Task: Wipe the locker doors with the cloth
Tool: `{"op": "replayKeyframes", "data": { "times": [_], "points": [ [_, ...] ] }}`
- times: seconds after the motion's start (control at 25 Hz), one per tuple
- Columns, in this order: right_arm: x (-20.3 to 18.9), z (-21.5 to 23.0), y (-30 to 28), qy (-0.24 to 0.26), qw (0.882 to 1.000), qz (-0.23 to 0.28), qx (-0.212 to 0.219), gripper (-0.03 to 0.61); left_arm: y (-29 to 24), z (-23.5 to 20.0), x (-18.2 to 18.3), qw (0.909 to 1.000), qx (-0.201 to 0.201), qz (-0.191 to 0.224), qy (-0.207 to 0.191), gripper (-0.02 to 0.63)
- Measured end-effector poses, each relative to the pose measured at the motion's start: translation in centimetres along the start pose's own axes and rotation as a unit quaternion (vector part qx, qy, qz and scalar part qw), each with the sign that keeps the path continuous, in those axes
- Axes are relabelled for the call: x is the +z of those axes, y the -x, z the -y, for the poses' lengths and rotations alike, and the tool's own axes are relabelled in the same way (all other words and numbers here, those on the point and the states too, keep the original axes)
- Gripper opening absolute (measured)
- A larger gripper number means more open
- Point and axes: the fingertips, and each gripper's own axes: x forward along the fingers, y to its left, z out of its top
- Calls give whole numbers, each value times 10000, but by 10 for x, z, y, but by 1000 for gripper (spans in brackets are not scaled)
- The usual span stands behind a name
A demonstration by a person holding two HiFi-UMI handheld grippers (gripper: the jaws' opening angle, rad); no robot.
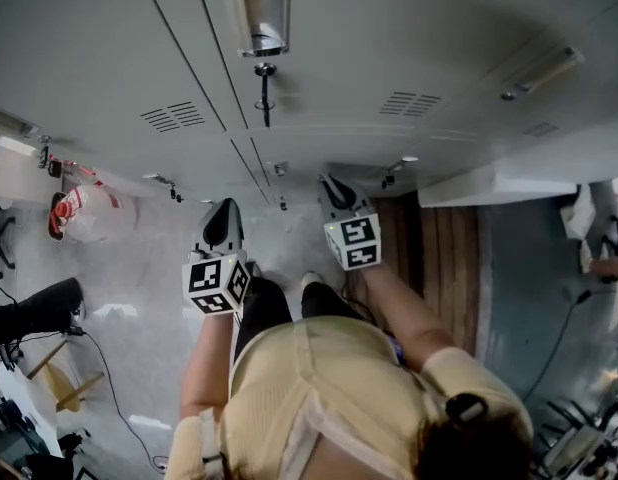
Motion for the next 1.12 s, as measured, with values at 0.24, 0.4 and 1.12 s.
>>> {"op": "replayKeyframes", "data": {
  "times": [0.24,0.4,1.12],
  "points": [
    [0,-43,-27,131,9990,0,424,20,9,-13,-5,9999,97,-39,40,2],
    [-2,-63,-43,203,9980,-69,588,20,15,-22,-9,9998,168,-71,62,2],
    [-12,-83,-80,407,9953,-336,809,20,16,-32,-12,9997,188,-150,109,2]
  ]
}}
